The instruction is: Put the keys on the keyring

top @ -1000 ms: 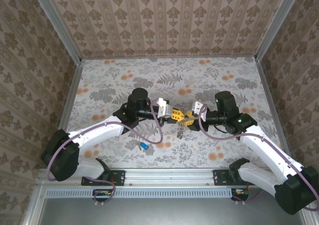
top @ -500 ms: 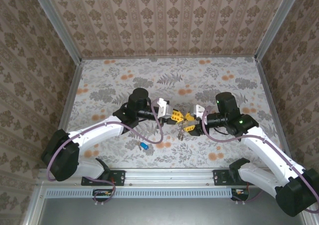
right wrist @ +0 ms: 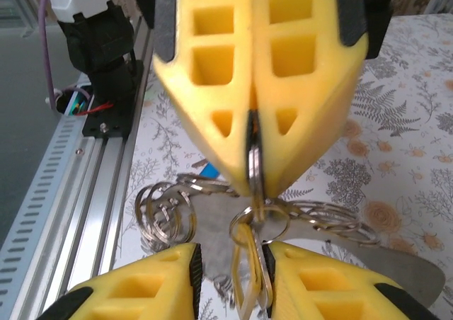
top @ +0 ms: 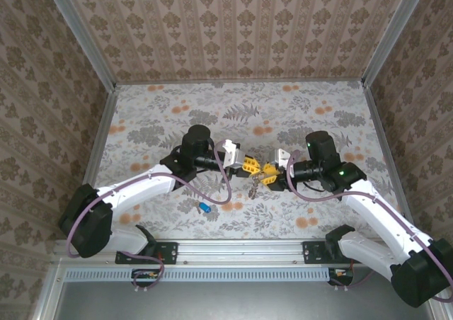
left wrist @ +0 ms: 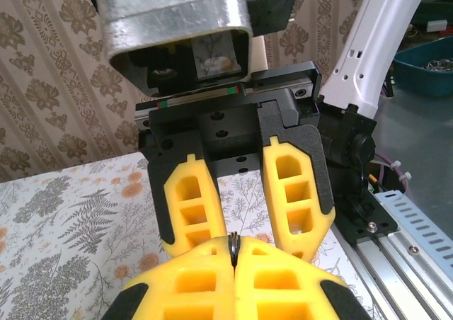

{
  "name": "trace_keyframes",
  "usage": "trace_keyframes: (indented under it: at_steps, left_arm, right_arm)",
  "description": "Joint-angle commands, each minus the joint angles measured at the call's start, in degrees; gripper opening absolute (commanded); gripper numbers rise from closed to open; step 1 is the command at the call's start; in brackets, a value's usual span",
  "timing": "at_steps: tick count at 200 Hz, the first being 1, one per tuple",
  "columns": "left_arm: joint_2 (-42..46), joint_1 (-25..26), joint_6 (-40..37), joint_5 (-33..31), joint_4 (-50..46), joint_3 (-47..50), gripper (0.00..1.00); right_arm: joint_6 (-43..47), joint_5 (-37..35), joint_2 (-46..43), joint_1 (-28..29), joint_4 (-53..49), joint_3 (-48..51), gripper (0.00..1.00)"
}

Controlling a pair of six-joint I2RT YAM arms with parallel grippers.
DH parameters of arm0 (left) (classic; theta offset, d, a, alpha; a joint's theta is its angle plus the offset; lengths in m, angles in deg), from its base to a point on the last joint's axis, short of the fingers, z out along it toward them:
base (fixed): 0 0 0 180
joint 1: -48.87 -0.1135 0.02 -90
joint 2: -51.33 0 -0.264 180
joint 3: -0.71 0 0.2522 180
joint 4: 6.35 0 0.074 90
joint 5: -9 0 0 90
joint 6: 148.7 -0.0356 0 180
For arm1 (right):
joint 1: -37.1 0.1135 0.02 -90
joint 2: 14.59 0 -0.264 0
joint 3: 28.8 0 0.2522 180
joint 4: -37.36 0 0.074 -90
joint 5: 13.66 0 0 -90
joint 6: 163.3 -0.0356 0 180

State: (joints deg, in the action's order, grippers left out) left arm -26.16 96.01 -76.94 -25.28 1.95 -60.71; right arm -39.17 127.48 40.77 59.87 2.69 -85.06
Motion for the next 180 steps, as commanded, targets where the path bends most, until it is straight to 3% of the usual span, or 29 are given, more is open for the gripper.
trace_keyframes:
  at_steps: [1,64,99,180]
  left_arm:
    - [2.0,-0.35,-1.27,1.95,0.43,-1.97,0.0]
    - [2.35,-0.42,-1.23,1.42,0.78,-1.58,0.0]
    - [2.35,-0.43,-1.69,0.82,-0.1,-1.46,0.0]
    - [3.84,-0.38,-5.75,-2.04,-8.5,-1.63,0.0]
  right_arm:
    - [-2.4,2.48,0.28,-0.03,3.23,1.44,0.32]
    - [-2.77,0.29,1.32,0.03,3.52,2.31,0.25]
    - [-2.16,0.28,1.36,-0.03,2.34,1.51,0.05]
    - [0.41,-4.45,-2.05,-0.34,-4.61,-3.02,0.0]
